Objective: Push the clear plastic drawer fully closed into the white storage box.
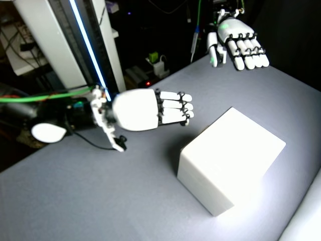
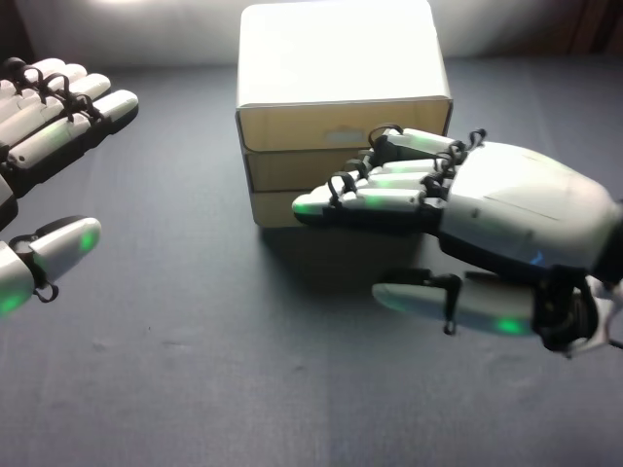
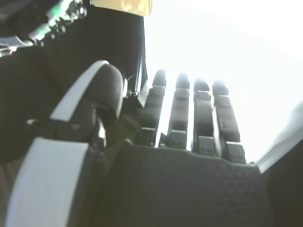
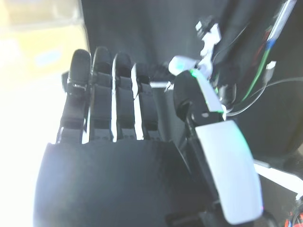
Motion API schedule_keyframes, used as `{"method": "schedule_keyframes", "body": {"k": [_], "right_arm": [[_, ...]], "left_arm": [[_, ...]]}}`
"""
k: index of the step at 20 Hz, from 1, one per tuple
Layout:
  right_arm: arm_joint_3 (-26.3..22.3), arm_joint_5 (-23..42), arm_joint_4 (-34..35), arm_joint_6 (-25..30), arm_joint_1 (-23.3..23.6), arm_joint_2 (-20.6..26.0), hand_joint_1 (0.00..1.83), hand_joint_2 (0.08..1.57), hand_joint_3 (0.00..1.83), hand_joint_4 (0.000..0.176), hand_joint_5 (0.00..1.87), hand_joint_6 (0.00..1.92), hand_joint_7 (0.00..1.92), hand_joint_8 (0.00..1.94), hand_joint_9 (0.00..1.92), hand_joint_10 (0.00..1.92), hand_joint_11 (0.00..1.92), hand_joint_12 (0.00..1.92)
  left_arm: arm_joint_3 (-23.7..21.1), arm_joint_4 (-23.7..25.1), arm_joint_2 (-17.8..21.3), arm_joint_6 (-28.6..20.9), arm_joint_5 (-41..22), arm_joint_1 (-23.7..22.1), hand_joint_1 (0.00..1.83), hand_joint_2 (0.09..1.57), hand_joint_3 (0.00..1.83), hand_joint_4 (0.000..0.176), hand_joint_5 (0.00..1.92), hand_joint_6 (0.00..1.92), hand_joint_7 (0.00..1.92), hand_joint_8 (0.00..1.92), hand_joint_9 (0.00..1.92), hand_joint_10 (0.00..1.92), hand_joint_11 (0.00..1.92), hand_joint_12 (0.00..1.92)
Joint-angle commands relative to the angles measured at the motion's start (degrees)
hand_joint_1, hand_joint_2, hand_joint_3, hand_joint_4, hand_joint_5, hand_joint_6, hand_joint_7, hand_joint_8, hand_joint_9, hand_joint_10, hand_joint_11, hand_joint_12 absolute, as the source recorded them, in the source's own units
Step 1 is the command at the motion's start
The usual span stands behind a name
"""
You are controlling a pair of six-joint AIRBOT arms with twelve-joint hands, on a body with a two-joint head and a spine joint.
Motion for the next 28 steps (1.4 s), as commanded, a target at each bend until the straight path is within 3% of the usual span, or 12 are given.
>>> {"method": "schedule_keyframes", "body": {"k": [1,3,4,6,8,9,11,13,15,22,26,28], "right_arm": [[-0.82,9.33,1.21,0.39,-0.45,1.16,0.78,1.41,0.00,0.000,0.34,0.02,0.38,0.01,0.36,0.02,0.00,1.16],[-1.96,11.71,2.26,0.39,-1.92,3.03,0.78,1.39,0.00,0.000,0.50,0.03,0.68,0.05,0.61,0.41,0.13,1.54],[-2.26,12.55,2.85,0.39,-2.49,3.59,0.72,1.43,0.01,0.000,0.48,0.01,0.73,0.07,0.46,0.81,0.13,1.69],[-3.04,15.35,5.12,-0.08,-4.34,5.48,0.74,1.40,0.00,0.000,0.48,0.01,0.73,0.12,0.35,1.09,0.12,1.77],[-4.37,17.88,8.08,-2.35,-5.99,8.26,0.78,1.42,0.00,0.000,0.40,0.00,0.42,0.01,0.26,0.39,0.00,1.32],[-4.98,18.83,9.52,-3.67,-6.78,9.49,0.46,1.40,0.00,0.000,0.31,0.00,0.44,0.00,0.38,0.19,0.00,1.26],[-5.75,20.75,12.60,-5.62,-8.62,11.73,0.75,1.43,0.00,0.000,0.29,0.00,0.44,0.00,0.45,0.06,0.00,1.24],[-6.56,21.97,16.20,-8.41,-10.31,13.75,0.73,1.43,0.00,0.000,0.28,0.00,0.34,0.00,0.33,0.01,0.00,1.02],[-7.42,23.30,19.62,-11.09,-12.10,15.32,0.25,1.38,0.00,0.014,0.06,0.00,0.04,0.00,0.03,0.00,0.00,0.09],[-8.92,26.03,29.09,-15.95,-17.87,19.77,0.11,1.39,0.00,0.000,0.00,0.00,0.00,0.00,0.00,0.00,0.00,0.00],[-10.01,30.96,33.09,-17.03,-21.46,21.63,0.07,1.37,0.00,0.070,0.00,0.00,0.00,0.00,0.00,0.00,0.00,0.00],[-10.71,34.67,35.20,-17.44,-23.57,22.55,0.05,1.32,0.00,0.068,0.00,0.00,0.00,0.00,0.00,0.00,0.00,0.00]], "left_arm": [[-0.07,-1.47,0.54,0.04,-7.60,0.05,0.10,1.57,0.11,0.021,0.00,0.00,0.00,0.00,0.00,0.00,0.00,0.00],[-0.26,-1.95,0.65,0.04,-8.37,0.75,0.21,1.57,0.08,0.008,0.00,0.00,0.00,0.00,0.00,0.00,0.00,0.00],[-0.32,-2.18,0.67,0.04,-8.70,1.06,0.25,1.57,0.07,0.002,0.00,0.00,0.00,0.00,0.00,0.00,0.00,0.00],[-0.51,-2.70,0.80,0.04,-9.57,1.91,0.23,1.57,0.07,0.004,0.00,0.00,0.00,0.00,0.00,0.00,0.00,0.00],[-0.61,-2.80,0.94,0.04,-10.13,2.17,0.18,1.57,0.09,0.011,0.00,0.00,0.00,0.00,0.00,0.00,0.00,0.00],[-0.63,-2.87,0.96,0.04,-10.36,2.19,0.18,1.57,0.09,0.009,0.00,0.00,0.00,0.00,0.00,0.00,0.00,0.00],[-0.64,-3.09,0.96,0.05,-10.85,2.25,0.13,1.57,0.08,0.023,0.00,0.00,0.00,0.00,0.00,0.00,0.00,0.00],[-0.69,-3.27,0.95,0.24,-11.21,2.30,0.10,1.53,0.02,0.027,0.00,0.00,0.00,0.00,0.00,0.00,0.00,0.00],[-0.77,-3.42,0.95,0.43,-11.68,2.38,0.01,1.45,0.00,0.045,0.00,0.00,0.00,0.00,0.00,0.00,0.00,0.00],[-1.10,-5.27,0.95,1.30,-14.40,3.35,0.00,1.24,0.00,0.087,0.00,0.00,0.00,0.00,0.00,0.00,0.00,0.00],[-1.39,-7.43,0.94,1.61,-17.91,5.00,0.00,1.18,0.00,0.096,0.00,0.00,0.00,0.00,0.00,0.00,0.00,0.00],[-1.69,-8.90,0.94,1.78,-20.47,6.26,0.00,1.16,0.00,0.112,0.00,0.00,0.00,0.00,0.00,0.00,0.00,0.00]]}}
